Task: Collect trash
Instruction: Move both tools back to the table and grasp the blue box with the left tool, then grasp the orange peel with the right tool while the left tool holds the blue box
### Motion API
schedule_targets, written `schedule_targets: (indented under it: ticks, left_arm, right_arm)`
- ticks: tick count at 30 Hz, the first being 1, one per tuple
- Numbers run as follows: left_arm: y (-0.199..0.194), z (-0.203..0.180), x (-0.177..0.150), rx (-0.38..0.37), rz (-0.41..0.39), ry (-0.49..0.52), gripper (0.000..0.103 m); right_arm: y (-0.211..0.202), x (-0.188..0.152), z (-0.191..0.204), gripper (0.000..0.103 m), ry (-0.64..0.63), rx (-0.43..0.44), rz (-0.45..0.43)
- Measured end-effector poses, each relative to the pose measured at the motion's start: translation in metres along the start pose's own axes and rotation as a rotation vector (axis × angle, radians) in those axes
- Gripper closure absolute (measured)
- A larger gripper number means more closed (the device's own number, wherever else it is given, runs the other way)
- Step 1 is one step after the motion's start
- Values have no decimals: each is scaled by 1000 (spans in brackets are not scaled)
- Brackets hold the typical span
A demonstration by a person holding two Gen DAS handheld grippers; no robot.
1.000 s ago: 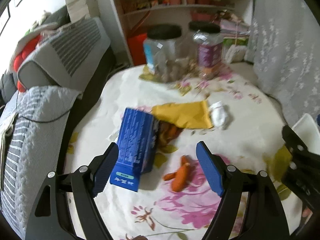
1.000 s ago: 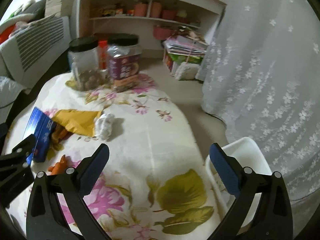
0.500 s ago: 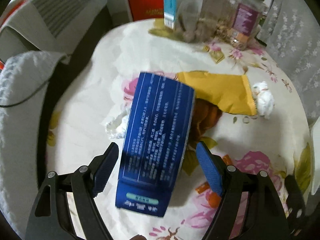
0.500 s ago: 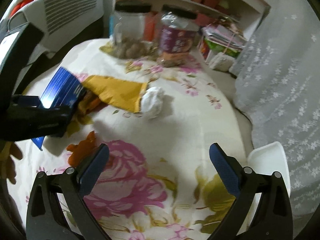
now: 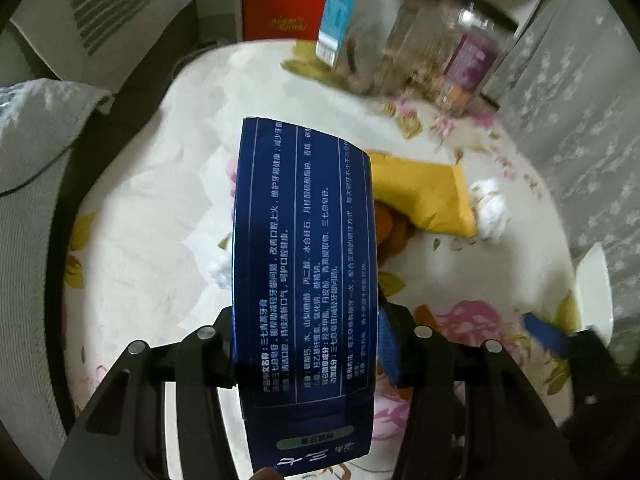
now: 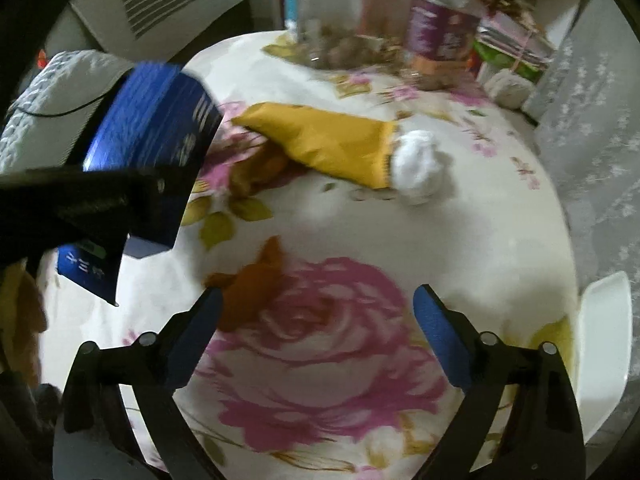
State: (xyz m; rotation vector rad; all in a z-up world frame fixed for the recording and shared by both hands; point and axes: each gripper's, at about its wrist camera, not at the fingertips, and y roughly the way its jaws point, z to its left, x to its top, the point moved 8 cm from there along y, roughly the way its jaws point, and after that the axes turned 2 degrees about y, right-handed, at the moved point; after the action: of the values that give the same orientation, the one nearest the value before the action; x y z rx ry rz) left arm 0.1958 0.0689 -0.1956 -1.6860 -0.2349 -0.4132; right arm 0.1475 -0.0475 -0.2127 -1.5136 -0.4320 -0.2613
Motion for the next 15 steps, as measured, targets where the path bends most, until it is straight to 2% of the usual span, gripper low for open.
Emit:
schedule_targets:
  ticks: [2, 7, 10, 11, 13, 15]
  left_arm:
    - [-11, 4, 2, 5, -27, -8, 53]
    - [-29, 18, 5, 26, -58, -41, 52]
    - [-33, 24, 4, 43, -68, -43, 52]
    - [-33, 26, 3, 50, -68, -41, 52]
    - [-32, 30, 0, 56, -62, -42, 52]
    - [-31, 32, -2, 59, -58, -44, 52]
  right_arm:
    - [5, -1, 10, 18, -12, 10, 13]
    - [23, -4, 22, 37, -1, 29, 58]
    - [30, -1, 27, 41, 12, 30, 52]
    - [29, 0, 28, 47, 11, 31, 46]
    - [28, 1, 35, 66, 5, 46, 38]
    - [27, -2, 41, 75, -2, 56, 45]
